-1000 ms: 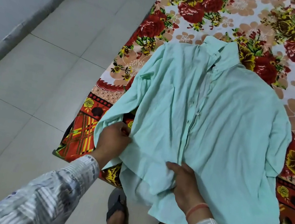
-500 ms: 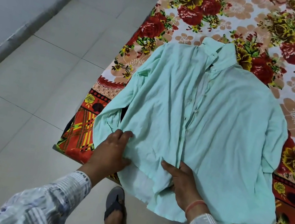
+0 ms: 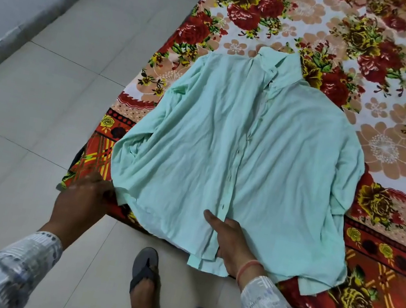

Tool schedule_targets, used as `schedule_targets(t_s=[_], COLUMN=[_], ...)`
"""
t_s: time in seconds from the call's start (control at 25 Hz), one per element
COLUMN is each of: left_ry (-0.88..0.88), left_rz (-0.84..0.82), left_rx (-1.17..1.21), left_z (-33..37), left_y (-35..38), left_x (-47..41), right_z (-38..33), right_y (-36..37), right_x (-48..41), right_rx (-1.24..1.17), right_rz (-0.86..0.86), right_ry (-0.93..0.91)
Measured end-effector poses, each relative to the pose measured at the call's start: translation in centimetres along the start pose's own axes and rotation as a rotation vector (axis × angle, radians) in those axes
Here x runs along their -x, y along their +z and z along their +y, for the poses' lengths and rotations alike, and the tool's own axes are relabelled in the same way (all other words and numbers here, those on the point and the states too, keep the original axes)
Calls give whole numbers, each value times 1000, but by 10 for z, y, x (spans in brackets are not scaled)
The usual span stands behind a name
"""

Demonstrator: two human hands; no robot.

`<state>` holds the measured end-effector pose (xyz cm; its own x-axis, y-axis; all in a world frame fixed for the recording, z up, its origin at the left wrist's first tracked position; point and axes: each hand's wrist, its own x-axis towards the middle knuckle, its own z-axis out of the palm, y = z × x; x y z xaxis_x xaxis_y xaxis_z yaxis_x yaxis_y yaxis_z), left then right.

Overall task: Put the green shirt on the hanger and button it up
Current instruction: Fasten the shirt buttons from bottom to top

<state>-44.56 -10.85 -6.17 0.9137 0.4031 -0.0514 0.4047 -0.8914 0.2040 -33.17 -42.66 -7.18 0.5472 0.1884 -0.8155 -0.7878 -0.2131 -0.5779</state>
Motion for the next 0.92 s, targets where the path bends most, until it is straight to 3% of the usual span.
schedule_targets(t_s=[0.08, 0.16, 0.28, 0.36, 0.48, 0.68, 0.84, 0.92], left_ry=[8, 138, 246, 205, 8, 88, 25, 70], left_rz=[100, 108, -19, -148, -293, -562, -709, -690], left_rx=[89, 128, 109, 9, -134, -445, -564, -480], left_z=[6, 18, 26, 14, -6, 14, 37, 61], left_y=[1, 2, 5, 9, 1, -22, -44, -62], left_x=[4, 7, 1, -6, -14, -37, -69, -100], right_z=[0, 5, 12, 12, 13, -2, -22, -51], right_y=[-5, -6, -1, 1, 0, 2, 6, 4], right_x=[-4, -6, -3, 0, 3, 2, 6, 4], right_rx=[-7, 9, 45, 75, 131, 284, 624, 765], right_rz=[12, 3, -13, -23, -82, -116, -219, -237], right_ry=[43, 52, 61, 58, 71, 128, 249, 289])
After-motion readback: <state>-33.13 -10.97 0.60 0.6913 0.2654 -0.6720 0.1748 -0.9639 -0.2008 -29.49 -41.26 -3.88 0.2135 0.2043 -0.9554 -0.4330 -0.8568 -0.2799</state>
